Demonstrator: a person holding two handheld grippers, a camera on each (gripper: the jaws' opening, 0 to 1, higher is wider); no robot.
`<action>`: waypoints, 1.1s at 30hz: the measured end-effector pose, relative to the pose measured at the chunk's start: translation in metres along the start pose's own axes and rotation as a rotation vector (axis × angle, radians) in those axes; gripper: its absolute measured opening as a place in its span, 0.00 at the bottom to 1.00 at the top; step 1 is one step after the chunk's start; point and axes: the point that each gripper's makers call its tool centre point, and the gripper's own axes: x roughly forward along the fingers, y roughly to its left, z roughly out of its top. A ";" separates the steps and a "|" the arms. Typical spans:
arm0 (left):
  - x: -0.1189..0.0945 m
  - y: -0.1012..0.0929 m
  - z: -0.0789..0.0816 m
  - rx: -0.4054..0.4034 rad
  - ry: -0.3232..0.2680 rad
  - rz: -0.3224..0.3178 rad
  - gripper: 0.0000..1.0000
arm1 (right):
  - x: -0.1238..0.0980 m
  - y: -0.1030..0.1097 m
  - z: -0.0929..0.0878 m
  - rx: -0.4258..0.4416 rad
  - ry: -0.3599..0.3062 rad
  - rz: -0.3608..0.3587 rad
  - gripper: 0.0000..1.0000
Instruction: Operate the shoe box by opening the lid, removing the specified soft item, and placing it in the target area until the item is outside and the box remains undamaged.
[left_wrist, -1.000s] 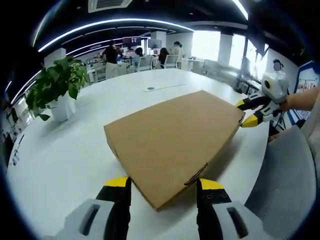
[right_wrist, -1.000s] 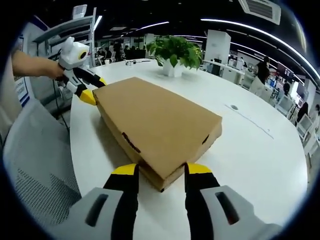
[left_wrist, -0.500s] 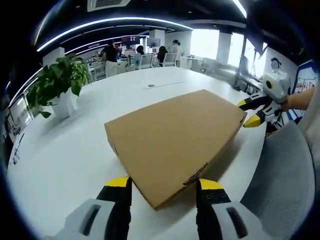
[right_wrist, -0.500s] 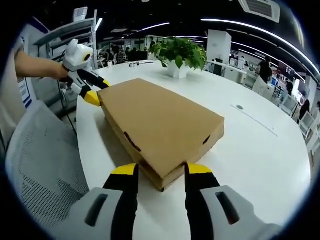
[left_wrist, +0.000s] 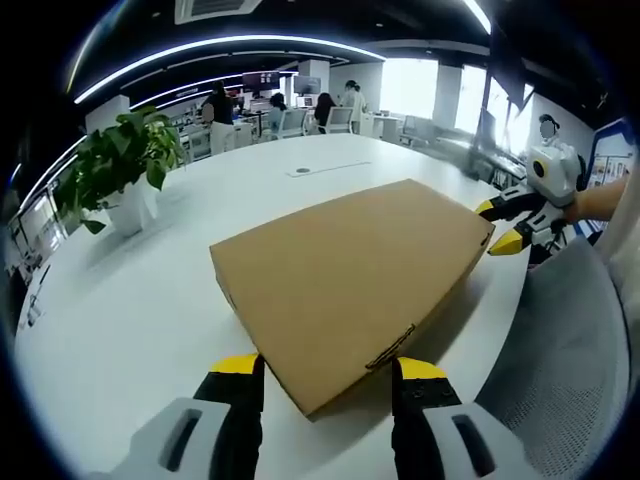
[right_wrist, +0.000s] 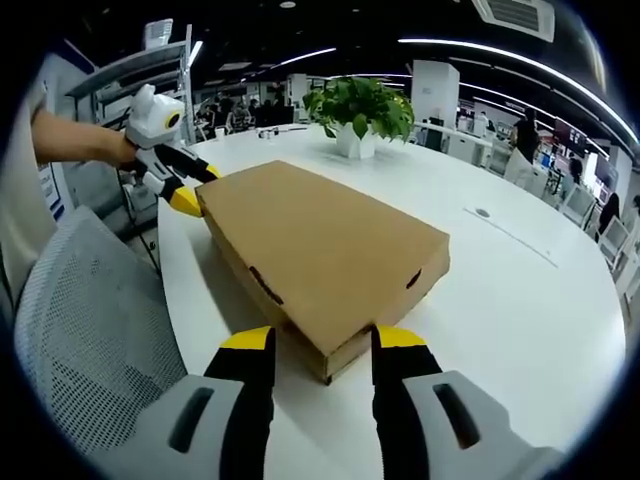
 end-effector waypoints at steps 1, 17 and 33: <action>0.000 0.000 0.000 -0.001 -0.001 0.001 0.51 | 0.000 0.000 0.000 0.002 -0.001 0.000 0.35; -0.001 -0.003 -0.001 0.030 0.003 0.019 0.56 | -0.003 0.003 0.002 -0.003 -0.013 0.003 0.37; -0.015 -0.005 0.015 0.028 -0.029 0.024 0.57 | -0.016 0.003 0.022 -0.013 -0.055 -0.011 0.38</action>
